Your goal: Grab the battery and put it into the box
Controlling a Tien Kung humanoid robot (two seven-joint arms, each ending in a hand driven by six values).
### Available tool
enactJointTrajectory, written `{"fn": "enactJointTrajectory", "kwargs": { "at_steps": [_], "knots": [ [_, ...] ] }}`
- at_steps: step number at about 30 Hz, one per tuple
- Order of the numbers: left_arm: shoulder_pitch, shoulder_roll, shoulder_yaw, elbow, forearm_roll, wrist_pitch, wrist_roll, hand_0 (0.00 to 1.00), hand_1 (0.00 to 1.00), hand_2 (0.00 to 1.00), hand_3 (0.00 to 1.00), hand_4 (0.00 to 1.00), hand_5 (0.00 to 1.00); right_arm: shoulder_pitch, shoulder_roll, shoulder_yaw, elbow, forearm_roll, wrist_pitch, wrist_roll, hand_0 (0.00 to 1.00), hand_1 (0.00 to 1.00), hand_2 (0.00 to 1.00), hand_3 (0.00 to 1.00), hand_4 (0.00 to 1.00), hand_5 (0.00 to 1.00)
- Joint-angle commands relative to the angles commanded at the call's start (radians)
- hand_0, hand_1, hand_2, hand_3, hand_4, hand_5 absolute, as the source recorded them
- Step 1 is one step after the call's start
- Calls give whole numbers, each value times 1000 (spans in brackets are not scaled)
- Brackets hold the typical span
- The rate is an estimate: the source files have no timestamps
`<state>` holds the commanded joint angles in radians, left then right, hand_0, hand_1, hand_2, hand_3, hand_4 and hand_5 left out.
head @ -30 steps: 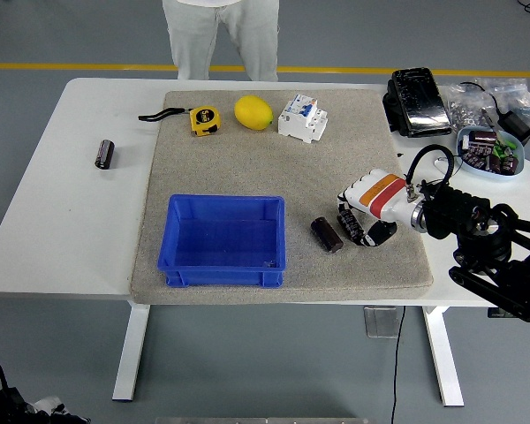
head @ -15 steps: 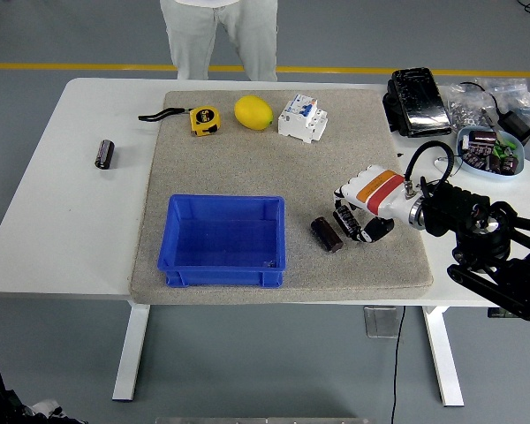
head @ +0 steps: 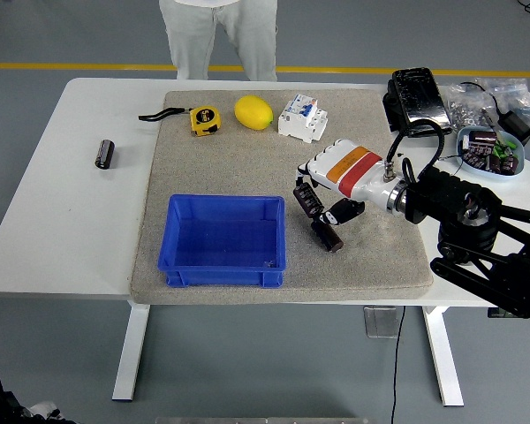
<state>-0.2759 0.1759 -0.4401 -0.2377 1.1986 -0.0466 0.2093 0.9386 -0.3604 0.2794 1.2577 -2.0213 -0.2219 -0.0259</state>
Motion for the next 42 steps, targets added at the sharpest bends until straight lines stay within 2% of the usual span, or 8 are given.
{"fn": "enactJointTrajectory", "kwargs": {
  "at_steps": [4,12,20,21,24,26,27,42],
  "knots": [
    [1,-2,-1,3,-1,3,-1,762,758,793,645,683,545,30,25,-29,38,13,-12,-5,400,438,491,498,801,256],
    [5,-14,9,5,-1,21,-2,762,759,798,646,681,541,96,114,-131,37,-7,26,-7,401,449,504,509,802,259],
    [2,-15,18,7,-19,22,-1,764,777,833,648,682,542,133,165,-166,43,-3,67,-26,423,465,530,526,807,261],
    [1,-15,18,7,-20,22,0,764,777,831,655,682,542,135,169,-168,41,-3,71,-27,497,548,713,658,870,297],
    [0,-14,16,7,-17,22,1,764,777,831,655,682,542,141,185,-172,28,-18,91,-33,497,548,713,658,870,297],
    [-1,-14,14,6,-13,21,2,764,777,831,655,682,542,143,191,-173,20,-29,97,-32,497,548,713,658,870,297],
    [-1,-14,13,6,-12,21,2,764,775,831,653,685,544,143,193,-173,17,-31,99,-32,583,655,828,859,955,272],
    [-1,-11,-1,6,10,20,6,764,775,828,653,684,535,154,160,-112,28,-44,163,-33,648,695,880,928,998,277]
  ]
}}
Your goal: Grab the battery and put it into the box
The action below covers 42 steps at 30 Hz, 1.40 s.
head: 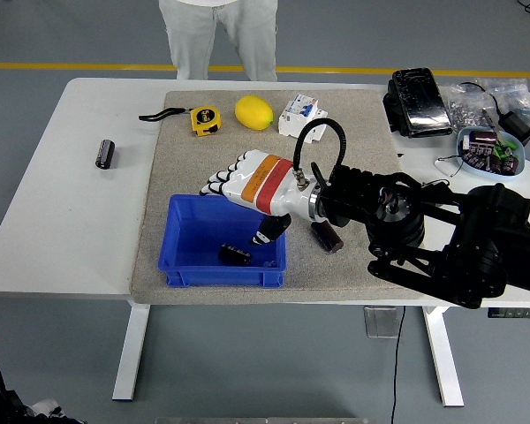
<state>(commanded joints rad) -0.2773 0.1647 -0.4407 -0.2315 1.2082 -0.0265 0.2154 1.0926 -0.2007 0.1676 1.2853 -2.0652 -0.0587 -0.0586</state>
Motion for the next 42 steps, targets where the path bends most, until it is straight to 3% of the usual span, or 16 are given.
{"fn": "enactJointTrajectory", "kwargs": {
  "at_steps": [2,3,8,9,13,24,35,42],
  "knots": [
    [0,1,0,0,-1,1,0,764,775,828,653,684,535,4,-26,31,12,-26,35,0,648,695,880,928,998,277],
    [1,2,2,0,-3,2,-1,764,776,826,652,683,533,7,-40,45,18,-35,50,1,637,668,793,884,998,278],
    [2,4,2,2,-6,8,-3,764,776,826,652,683,533,16,-118,83,59,-50,106,15,637,668,793,884,998,278],
    [2,5,1,2,-5,8,-3,763,776,824,650,683,532,17,-134,85,63,-51,116,21,611,650,756,831,998,278],
    [5,5,-4,3,3,7,-1,763,776,824,650,683,532,7,-166,83,58,-58,139,34,611,650,756,831,998,278],
    [16,0,-18,2,20,6,6,763,778,825,651,682,529,-62,-180,57,-23,-67,152,52,595,643,744,809,998,263],
    [17,0,-22,1,31,4,7,763,778,822,652,683,530,-92,-190,26,-46,-79,158,61,593,640,741,808,998,261],
    [12,0,-20,-2,33,0,7,762,778,822,653,682,529,-95,-173,19,-65,-61,146,62,593,637,741,807,998,262]
  ]
}}
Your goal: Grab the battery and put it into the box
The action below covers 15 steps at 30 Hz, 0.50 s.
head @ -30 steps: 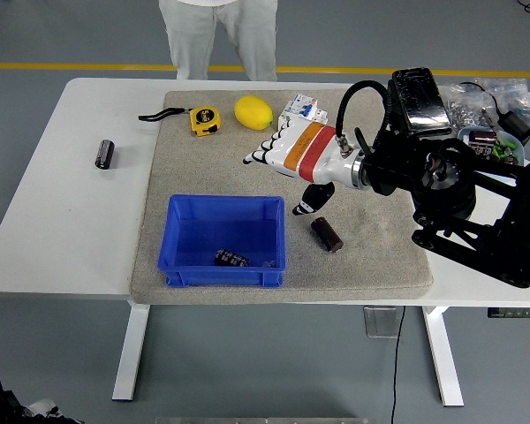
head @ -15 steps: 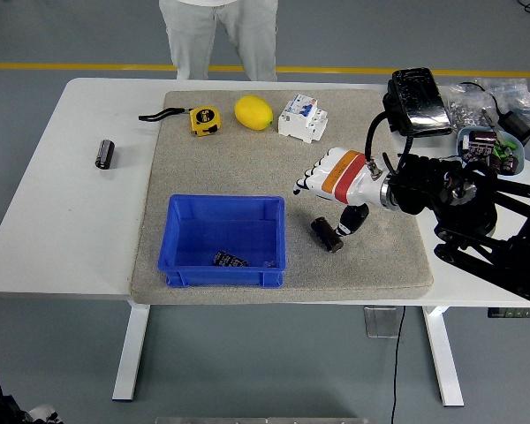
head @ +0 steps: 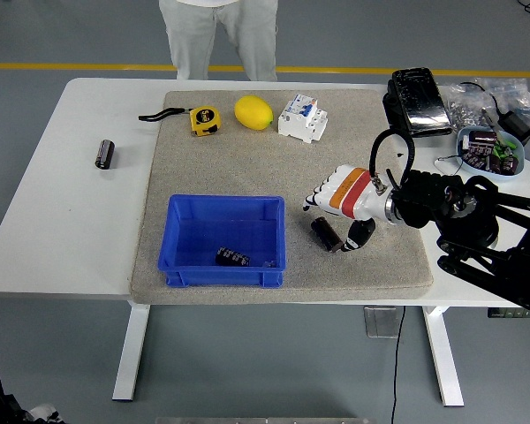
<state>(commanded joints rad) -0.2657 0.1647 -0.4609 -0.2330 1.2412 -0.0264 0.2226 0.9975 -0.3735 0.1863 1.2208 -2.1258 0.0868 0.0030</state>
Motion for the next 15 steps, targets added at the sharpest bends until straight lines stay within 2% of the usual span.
{"fn": "enactJointTrajectory", "kwargs": {
  "at_steps": [9,15],
  "knots": [
    [-3,0,5,-1,-7,1,-2,762,778,820,653,681,529,-2,17,-21,-7,14,7,-5,589,633,739,808,998,261],
    [-6,1,4,-3,-1,-3,0,762,778,820,654,681,529,8,48,-28,-52,50,-15,-11,584,630,737,804,998,263]
  ]
}}
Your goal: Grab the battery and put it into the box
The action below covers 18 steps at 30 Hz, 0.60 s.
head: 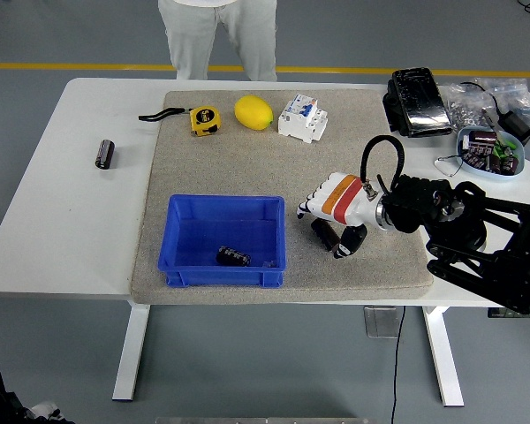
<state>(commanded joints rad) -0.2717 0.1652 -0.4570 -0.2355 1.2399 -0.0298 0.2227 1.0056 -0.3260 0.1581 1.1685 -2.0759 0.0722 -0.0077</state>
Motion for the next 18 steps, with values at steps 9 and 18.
{"fn": "enactJointTrajectory", "kwargs": {
  "at_steps": [9,18],
  "knots": [
    [-2,-1,3,0,-5,2,-3,762,775,819,654,682,532,-11,27,-8,-51,31,-17,1,580,621,726,797,998,263],
    [-4,-1,2,-2,-2,-2,-1,762,777,818,653,681,529,-13,46,-19,-77,37,-46,3,531,538,642,673,963,246]
  ]
}}
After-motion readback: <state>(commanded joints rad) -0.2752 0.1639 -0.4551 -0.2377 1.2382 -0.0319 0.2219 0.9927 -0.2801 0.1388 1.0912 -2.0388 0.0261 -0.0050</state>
